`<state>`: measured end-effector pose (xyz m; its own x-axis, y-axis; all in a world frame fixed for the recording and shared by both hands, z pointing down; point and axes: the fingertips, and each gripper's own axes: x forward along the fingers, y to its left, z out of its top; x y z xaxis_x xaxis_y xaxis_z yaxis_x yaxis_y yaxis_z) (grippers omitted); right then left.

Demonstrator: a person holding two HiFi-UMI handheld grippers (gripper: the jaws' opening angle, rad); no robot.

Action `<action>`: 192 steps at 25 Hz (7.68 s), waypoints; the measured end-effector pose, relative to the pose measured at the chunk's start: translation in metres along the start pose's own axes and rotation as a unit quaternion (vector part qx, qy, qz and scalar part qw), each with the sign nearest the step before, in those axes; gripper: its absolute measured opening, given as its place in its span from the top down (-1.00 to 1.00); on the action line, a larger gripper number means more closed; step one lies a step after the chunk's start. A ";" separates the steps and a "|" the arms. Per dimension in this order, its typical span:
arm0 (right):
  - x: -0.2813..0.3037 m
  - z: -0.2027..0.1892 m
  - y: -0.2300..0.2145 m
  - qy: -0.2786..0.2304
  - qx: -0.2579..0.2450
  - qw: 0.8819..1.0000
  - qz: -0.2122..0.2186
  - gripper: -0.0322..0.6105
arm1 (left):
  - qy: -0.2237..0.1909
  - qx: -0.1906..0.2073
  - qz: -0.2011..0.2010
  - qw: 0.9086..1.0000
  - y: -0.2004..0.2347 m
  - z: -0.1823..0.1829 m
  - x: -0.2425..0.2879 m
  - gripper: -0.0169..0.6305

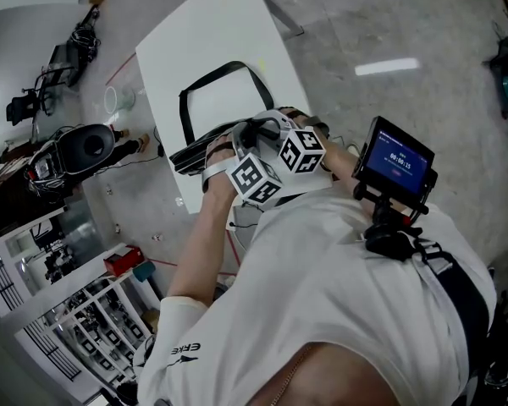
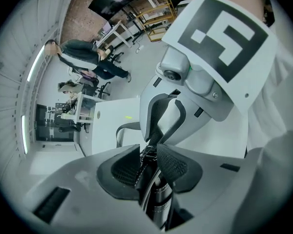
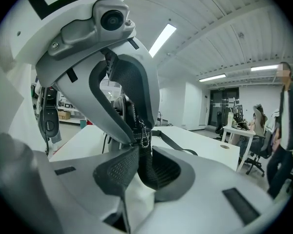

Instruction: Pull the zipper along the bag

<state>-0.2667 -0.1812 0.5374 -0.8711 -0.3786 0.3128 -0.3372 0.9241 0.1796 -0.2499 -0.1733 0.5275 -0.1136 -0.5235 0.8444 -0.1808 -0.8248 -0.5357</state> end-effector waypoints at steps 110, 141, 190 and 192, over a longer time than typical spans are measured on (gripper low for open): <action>-0.081 -0.043 -0.160 0.291 -0.345 0.873 -0.185 0.85 | -0.313 -0.274 0.026 0.909 0.058 0.041 0.063 0.94; -0.062 -0.025 -0.125 0.247 -0.335 0.895 -0.160 0.85 | -0.230 -0.319 0.015 0.919 0.005 -0.043 0.078 0.93; -0.058 -0.038 -0.130 0.371 -0.436 0.812 -0.113 0.85 | -0.311 -0.176 -0.029 0.933 0.007 0.085 0.095 0.93; -0.057 -0.040 -0.129 0.374 -0.446 0.806 -0.107 0.85 | -0.314 -0.173 -0.031 0.933 0.006 0.090 0.094 0.93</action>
<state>-0.1598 -0.2807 0.5337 -0.2558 -0.7578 0.6003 0.2303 0.5553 0.7991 -0.1744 -0.2472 0.6036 0.4818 -0.5889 0.6489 -0.4847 -0.7960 -0.3626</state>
